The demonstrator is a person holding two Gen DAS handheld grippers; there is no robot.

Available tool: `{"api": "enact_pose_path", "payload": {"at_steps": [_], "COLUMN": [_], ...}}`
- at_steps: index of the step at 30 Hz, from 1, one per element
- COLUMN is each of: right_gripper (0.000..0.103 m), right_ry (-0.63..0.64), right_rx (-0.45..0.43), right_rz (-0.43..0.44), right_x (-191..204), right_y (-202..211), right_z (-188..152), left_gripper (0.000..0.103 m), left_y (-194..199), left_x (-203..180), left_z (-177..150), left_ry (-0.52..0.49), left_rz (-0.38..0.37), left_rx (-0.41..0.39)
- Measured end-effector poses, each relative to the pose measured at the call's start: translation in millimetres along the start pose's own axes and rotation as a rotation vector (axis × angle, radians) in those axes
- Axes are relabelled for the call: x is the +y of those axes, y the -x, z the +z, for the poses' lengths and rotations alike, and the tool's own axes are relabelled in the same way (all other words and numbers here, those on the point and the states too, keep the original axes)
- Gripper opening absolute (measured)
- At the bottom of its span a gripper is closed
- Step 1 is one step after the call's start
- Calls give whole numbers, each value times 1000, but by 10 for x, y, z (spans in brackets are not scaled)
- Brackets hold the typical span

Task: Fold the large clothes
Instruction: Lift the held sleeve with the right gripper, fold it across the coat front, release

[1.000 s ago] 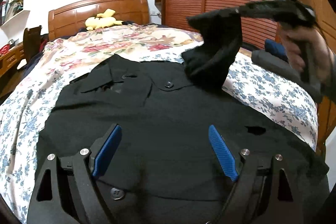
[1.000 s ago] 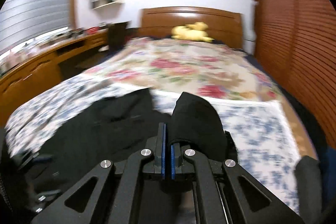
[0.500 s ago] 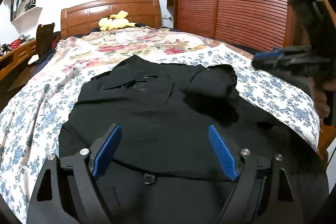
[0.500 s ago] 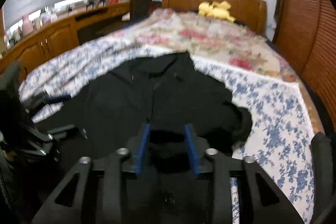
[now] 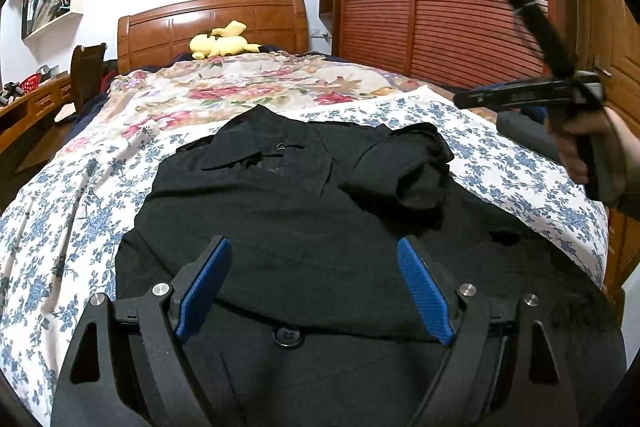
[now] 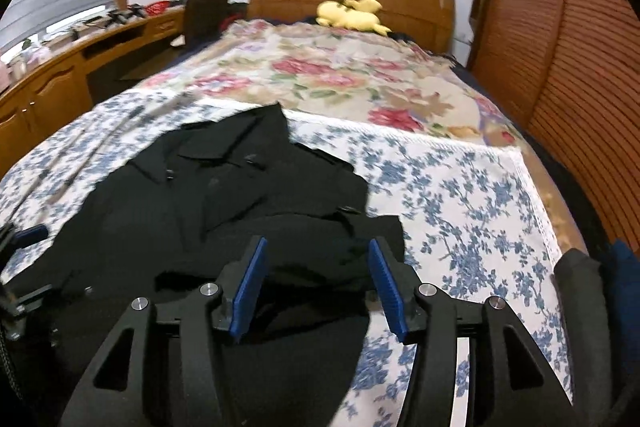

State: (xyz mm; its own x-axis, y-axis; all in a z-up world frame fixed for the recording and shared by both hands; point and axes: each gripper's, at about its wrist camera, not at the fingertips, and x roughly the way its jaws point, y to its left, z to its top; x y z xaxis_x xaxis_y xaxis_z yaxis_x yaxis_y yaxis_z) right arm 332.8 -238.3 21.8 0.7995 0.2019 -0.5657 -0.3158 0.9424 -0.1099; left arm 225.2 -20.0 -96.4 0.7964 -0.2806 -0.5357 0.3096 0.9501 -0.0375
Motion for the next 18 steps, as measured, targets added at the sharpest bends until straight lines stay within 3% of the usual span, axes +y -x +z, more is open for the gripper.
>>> {"api": "enact_pose_path", "payload": {"at_steps": [4,10,18], "right_gripper": [62,63,62], "right_ry": [-30,-91,-267], "right_rx": [47,146,275], "right_rz": [-25,-58,29], "right_x": [-90,-185,-246], "right_y": [-272,-745,-1185], "right_z": [73,81,8], "left_gripper": [85,85,85], "left_y": [-2,-5,39], "left_x": [4,15,97], "left_z": [-8,-17,-55], "left_ry": [-4,-10,-10], "left_rz": [4,9,20], "left_rx": [2,5,9]}}
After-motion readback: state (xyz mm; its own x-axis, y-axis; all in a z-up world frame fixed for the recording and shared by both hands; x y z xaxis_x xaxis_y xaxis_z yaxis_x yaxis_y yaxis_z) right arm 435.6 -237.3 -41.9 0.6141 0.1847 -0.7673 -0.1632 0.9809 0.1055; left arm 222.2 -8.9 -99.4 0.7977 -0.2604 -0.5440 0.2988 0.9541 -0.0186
